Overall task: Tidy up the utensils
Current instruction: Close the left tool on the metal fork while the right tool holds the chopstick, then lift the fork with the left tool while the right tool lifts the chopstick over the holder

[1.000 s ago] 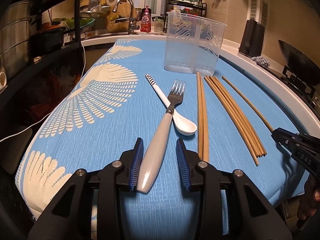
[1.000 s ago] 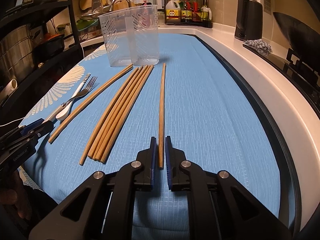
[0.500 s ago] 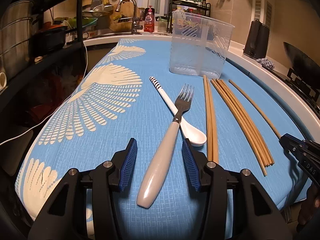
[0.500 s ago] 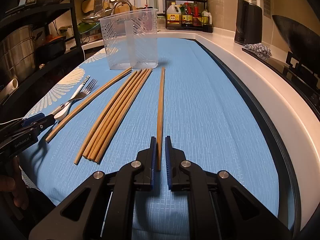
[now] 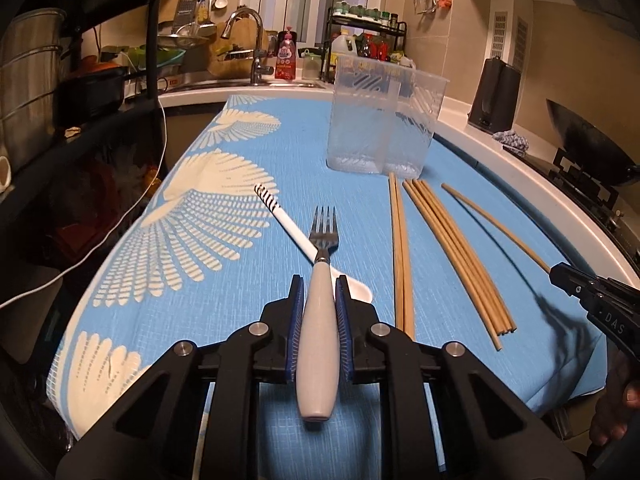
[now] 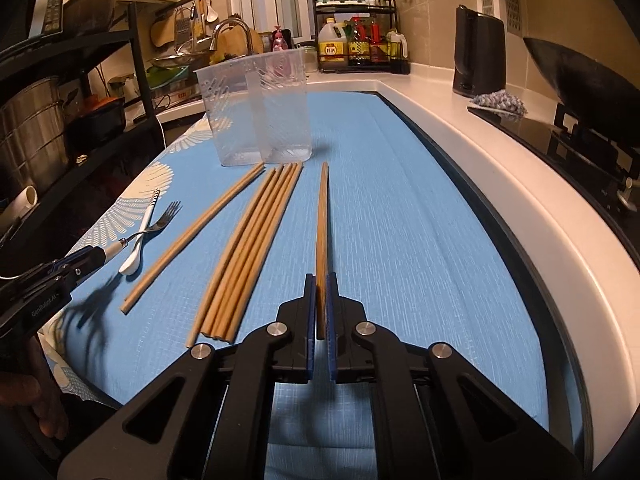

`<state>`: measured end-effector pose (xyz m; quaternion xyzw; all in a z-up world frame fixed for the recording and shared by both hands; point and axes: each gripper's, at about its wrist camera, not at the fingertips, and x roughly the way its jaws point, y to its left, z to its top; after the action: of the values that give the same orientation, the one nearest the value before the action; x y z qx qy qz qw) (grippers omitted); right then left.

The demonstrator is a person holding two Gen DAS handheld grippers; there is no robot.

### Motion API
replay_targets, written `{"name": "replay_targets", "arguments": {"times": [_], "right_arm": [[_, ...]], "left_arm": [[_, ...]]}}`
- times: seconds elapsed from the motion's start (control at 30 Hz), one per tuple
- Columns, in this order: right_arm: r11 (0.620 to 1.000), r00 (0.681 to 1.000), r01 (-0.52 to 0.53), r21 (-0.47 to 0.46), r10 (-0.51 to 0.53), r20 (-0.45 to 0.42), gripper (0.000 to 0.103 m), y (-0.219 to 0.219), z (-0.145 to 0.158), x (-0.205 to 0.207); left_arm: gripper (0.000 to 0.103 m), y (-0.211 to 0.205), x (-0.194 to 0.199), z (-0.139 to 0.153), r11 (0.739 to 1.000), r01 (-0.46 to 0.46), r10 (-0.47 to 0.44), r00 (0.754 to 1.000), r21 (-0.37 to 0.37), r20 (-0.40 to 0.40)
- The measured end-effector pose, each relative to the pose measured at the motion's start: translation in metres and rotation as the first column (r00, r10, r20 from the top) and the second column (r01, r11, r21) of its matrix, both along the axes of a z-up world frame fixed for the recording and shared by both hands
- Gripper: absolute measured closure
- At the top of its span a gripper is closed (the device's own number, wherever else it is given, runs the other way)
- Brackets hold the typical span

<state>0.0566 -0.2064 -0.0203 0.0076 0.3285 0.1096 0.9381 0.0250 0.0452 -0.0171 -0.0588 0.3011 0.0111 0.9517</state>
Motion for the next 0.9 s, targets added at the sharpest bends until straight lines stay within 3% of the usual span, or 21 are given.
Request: {"name": "replay_targets", "arguments": {"times": [0.17,0.2,0.23,0.37,0.47,0.5,0.53,0.57,0.6,0.63,0.77,0.9], "right_arm": [[1.000,1.000,-0.010,-0.008,0.011,0.027,0.098,0.002,0.016,-0.004],[1.000,0.999,-0.012,-0.012,0.013,0.036,0.098,0.002,0.019,-0.004],[1.000,0.999,-0.014,-0.014,0.014,0.046,0.098,0.002,0.023,-0.005],[1.000,0.997,-0.014,-0.021,0.015,0.078,0.098,-0.001,0.036,-0.010],[1.000,0.997,-0.010,-0.027,0.012,0.077,0.098,-0.003,0.035,-0.009],[1.000,0.997,-0.010,-0.030,0.012,0.076,0.098,-0.004,0.032,-0.009],[0.999,0.997,-0.009,-0.035,0.011,0.074,0.098,-0.005,0.026,-0.009],[0.999,0.998,-0.008,-0.038,0.011,0.065,0.098,-0.005,0.022,-0.009],[0.999,0.998,-0.007,-0.035,0.009,0.057,0.098,-0.006,0.017,-0.008],[1.000,0.999,-0.004,-0.027,0.005,0.049,0.098,-0.008,0.012,-0.008],[1.000,1.000,-0.008,-0.014,0.009,0.019,0.098,-0.006,-0.004,-0.005],[1.000,0.999,-0.029,-0.012,0.029,0.015,0.098,0.000,-0.009,-0.005]], "left_arm": [[0.087,0.002,-0.002,0.011,1.000,0.003,-0.003,1.000,0.006,0.031],[0.090,0.003,-0.003,0.014,1.000,0.002,-0.002,0.999,0.011,0.041],[0.103,0.004,-0.003,0.016,1.000,0.001,-0.002,0.999,0.015,0.048],[0.103,0.006,-0.004,0.026,1.000,-0.005,0.003,0.997,0.030,0.076],[0.103,0.009,-0.001,0.015,1.000,-0.012,0.012,0.999,0.015,0.036],[0.102,0.011,-0.001,0.009,1.000,-0.015,0.015,1.000,0.003,0.015],[0.093,0.013,-0.002,0.004,1.000,-0.013,0.013,1.000,-0.010,-0.007],[0.081,0.015,-0.005,-0.002,1.000,-0.018,0.017,0.999,-0.018,-0.029],[0.056,0.016,-0.010,-0.004,1.000,-0.020,0.020,0.999,-0.018,-0.028],[0.050,0.016,-0.017,-0.006,1.000,-0.022,0.022,1.000,-0.008,-0.012],[0.051,0.008,-0.026,-0.016,0.999,0.008,-0.006,1.000,0.052,-0.031],[0.067,0.010,-0.026,-0.027,0.998,-0.004,0.008,0.998,0.068,-0.058]]}}
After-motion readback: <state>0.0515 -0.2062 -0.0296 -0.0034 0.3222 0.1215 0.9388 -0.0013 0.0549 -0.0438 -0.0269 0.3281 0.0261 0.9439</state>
